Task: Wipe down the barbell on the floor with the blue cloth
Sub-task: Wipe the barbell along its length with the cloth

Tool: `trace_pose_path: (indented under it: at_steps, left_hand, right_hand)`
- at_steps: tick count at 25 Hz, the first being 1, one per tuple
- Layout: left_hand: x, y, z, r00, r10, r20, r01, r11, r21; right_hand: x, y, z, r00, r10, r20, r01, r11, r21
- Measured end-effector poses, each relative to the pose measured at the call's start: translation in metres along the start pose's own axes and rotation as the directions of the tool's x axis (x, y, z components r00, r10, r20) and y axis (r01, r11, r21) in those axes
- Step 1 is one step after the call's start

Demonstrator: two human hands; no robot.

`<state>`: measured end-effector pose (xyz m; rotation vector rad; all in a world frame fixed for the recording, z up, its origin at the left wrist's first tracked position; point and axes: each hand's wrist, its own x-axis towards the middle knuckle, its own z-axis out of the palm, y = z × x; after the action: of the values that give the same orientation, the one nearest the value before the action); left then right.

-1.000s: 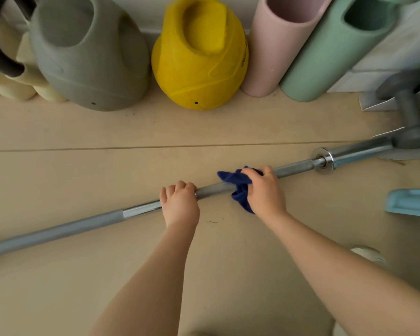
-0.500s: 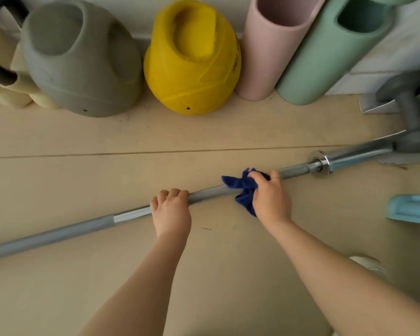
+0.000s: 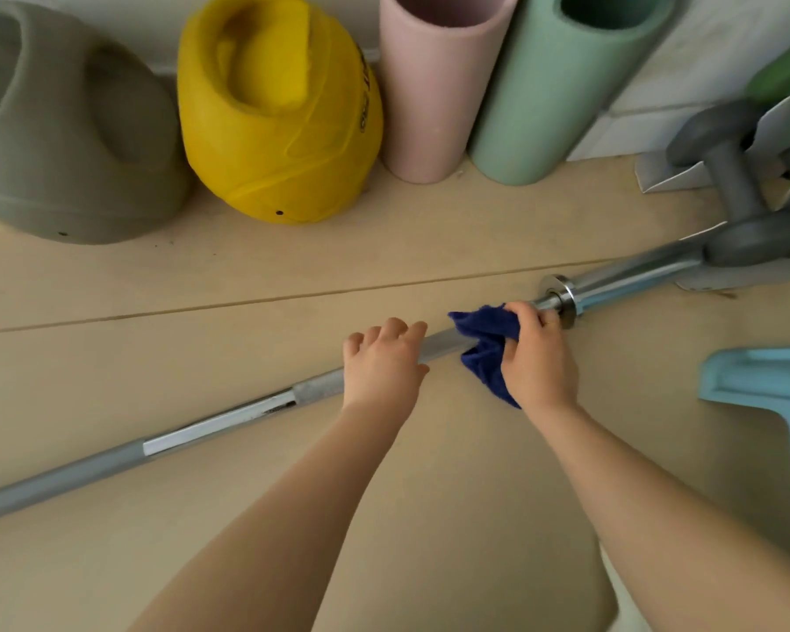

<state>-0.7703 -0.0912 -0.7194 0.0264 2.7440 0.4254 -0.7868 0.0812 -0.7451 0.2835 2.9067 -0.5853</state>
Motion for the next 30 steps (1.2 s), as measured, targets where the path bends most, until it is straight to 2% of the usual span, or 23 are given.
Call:
trace_pose_path:
  at_steps: [3, 6, 7, 10, 11, 12, 14, 16, 17, 19, 21, 22, 24, 26, 27, 28, 30]
  left_hand:
    - [0.010, 0.005, 0.008, 0.999, 0.016, 0.042, -0.021, 0.994, 0.110]
    - [0.011, 0.001, 0.014, 0.998, 0.055, -0.007, -0.053, 0.986, 0.156]
    - [0.012, -0.001, 0.014, 0.998, 0.063, -0.029, -0.058, 0.988, 0.144]
    - [0.018, -0.002, 0.016, 0.997, 0.047, -0.054, -0.040, 0.991, 0.127]
    - [0.019, -0.002, 0.017, 0.998, 0.039, -0.056, -0.032, 0.992, 0.122]
    - [0.018, -0.001, 0.019, 0.997, 0.035, -0.063, -0.027, 0.993, 0.114]
    - [0.016, 0.000, 0.021, 0.995, 0.028, -0.096, -0.019, 0.995, 0.102]
    - [0.015, 0.001, 0.023, 0.996, 0.022, -0.091, -0.012, 0.994, 0.104]
    - [0.015, 0.001, 0.024, 0.995, 0.014, -0.095, -0.005, 0.995, 0.099]
    - [0.015, 0.001, 0.025, 0.993, -0.001, -0.117, 0.012, 0.995, 0.095]
    - [0.014, 0.003, 0.025, 0.992, -0.009, -0.123, 0.021, 0.996, 0.091]
    - [0.014, 0.004, 0.025, 0.994, -0.016, -0.111, 0.026, 0.996, 0.086]
    - [0.012, 0.005, 0.025, 0.995, -0.022, -0.098, 0.030, 0.996, 0.080]
    - [0.012, 0.005, 0.025, 0.995, -0.019, -0.099, 0.027, 0.996, 0.082]
    - [0.012, 0.004, 0.025, 0.995, -0.014, -0.095, 0.022, 0.996, 0.082]
    - [0.012, 0.002, 0.025, 0.995, -0.010, -0.094, 0.018, 0.997, 0.081]
    - [0.010, -0.001, 0.025, 0.996, 0.004, -0.093, 0.003, 0.998, 0.068]
  right_hand:
    - [0.007, 0.003, -0.002, 0.995, 0.086, -0.050, -0.085, 0.996, 0.014]
    - [0.002, 0.004, 0.002, 0.995, -0.093, -0.033, 0.092, 0.995, -0.035]
    - [0.006, 0.009, -0.002, 0.994, -0.105, -0.027, 0.104, 0.994, -0.043]
    - [0.027, 0.020, -0.015, 0.981, 0.158, -0.111, -0.156, 0.988, 0.022]
    - [0.024, 0.014, -0.015, 0.974, 0.186, -0.126, -0.187, 0.982, 0.011]
    - [0.018, 0.006, -0.011, 0.980, 0.157, -0.124, -0.156, 0.988, 0.013]
    - [0.000, -0.008, -0.001, 0.995, -0.068, -0.071, 0.070, 0.997, 0.016]
    - [-0.006, -0.004, 0.000, 0.964, -0.264, 0.024, 0.265, 0.964, -0.027]
    - [0.003, 0.003, -0.007, 0.962, -0.270, 0.047, 0.272, 0.962, -0.038]
    - [0.026, 0.019, -0.019, 0.996, -0.090, 0.013, 0.091, 0.995, -0.050]
    - [0.032, 0.017, -0.024, 0.991, 0.124, -0.056, -0.128, 0.990, -0.062]
    - [0.028, 0.008, -0.023, 0.989, 0.134, -0.064, -0.138, 0.989, -0.061]
    - [0.012, -0.012, -0.014, 0.999, -0.024, 0.031, 0.026, 0.998, -0.061]
    - [0.000, -0.016, -0.011, 0.947, -0.262, 0.186, 0.277, 0.959, -0.062]
    - [0.006, -0.011, -0.015, 0.918, -0.324, 0.229, 0.348, 0.934, -0.073]
    - [0.017, -0.004, -0.021, 0.919, -0.320, 0.231, 0.352, 0.929, -0.113]
    - [0.039, 0.008, -0.030, 0.984, -0.133, 0.119, 0.152, 0.973, -0.176]
